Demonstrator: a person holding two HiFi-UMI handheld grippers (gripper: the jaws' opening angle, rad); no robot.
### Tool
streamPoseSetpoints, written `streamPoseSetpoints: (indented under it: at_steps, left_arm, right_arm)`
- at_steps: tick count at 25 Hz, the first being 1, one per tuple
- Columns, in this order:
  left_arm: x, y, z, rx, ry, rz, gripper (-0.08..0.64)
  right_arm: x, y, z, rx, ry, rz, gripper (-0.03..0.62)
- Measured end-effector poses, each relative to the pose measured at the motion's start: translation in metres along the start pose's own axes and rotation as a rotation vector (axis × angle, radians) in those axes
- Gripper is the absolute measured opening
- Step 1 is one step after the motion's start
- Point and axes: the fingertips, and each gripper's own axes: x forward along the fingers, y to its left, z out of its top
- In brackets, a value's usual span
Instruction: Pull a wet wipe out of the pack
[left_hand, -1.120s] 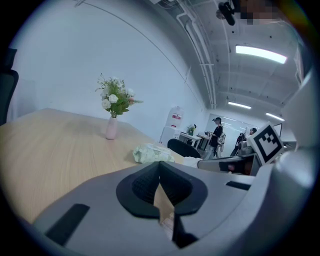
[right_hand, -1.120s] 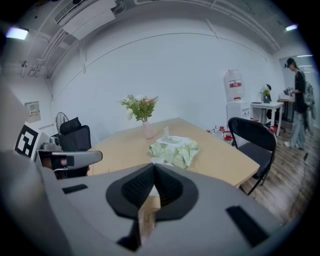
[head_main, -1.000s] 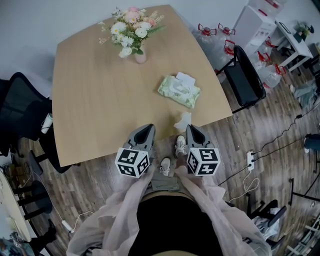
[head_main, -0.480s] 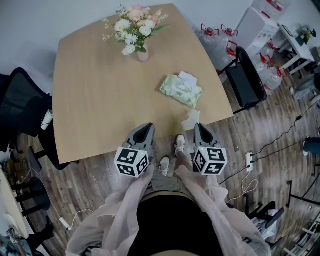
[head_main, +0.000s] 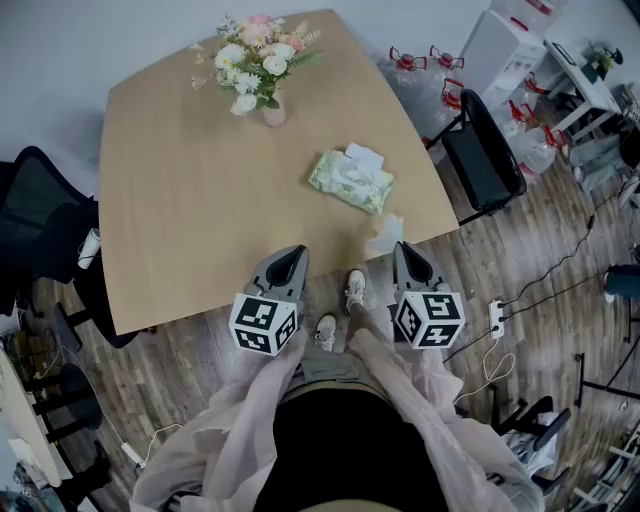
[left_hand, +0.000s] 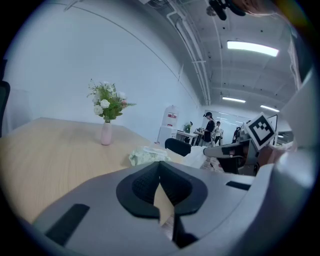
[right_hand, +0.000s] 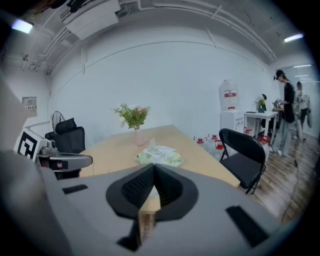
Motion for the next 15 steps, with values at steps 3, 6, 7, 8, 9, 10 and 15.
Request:
streamPoseSetpoints:
  at_steps: [3, 6, 7, 8, 9, 10, 15]
  left_arm:
    - [0.000, -0.007, 0.004, 0.039, -0.001, -0.012, 0.011]
    - [0.001, -0.011, 0.009, 0.056, -0.005, -0.021, 0.011]
    - [0.001, -0.011, 0.011, 0.057, -0.008, -0.024, 0.011]
    - [0.002, -0.011, 0.013, 0.058, -0.011, -0.025, 0.012]
    - [0.002, -0.011, 0.015, 0.059, -0.013, -0.025, 0.012]
    - [0.003, -0.011, 0.016, 0.062, -0.014, -0.025, 0.011]
    - [0.003, -0.013, 0.021, 0.061, -0.017, -0.028, 0.012]
  right_arm:
    - [-0.002, -0.002, 0.003, -0.018, 0.009, 0.008, 0.010]
    - [-0.003, -0.003, 0.005, -0.022, 0.016, 0.017, 0.009]
    - [-0.003, -0.002, 0.007, -0.022, 0.016, 0.019, 0.009]
    - [-0.002, -0.002, 0.008, -0.024, 0.016, 0.021, 0.009]
    - [-0.002, -0.002, 0.009, -0.025, 0.016, 0.023, 0.009]
    - [-0.002, -0.002, 0.010, -0.026, 0.015, 0.025, 0.009]
    - [-0.006, -0.002, 0.014, -0.032, 0.007, 0.032, 0.009]
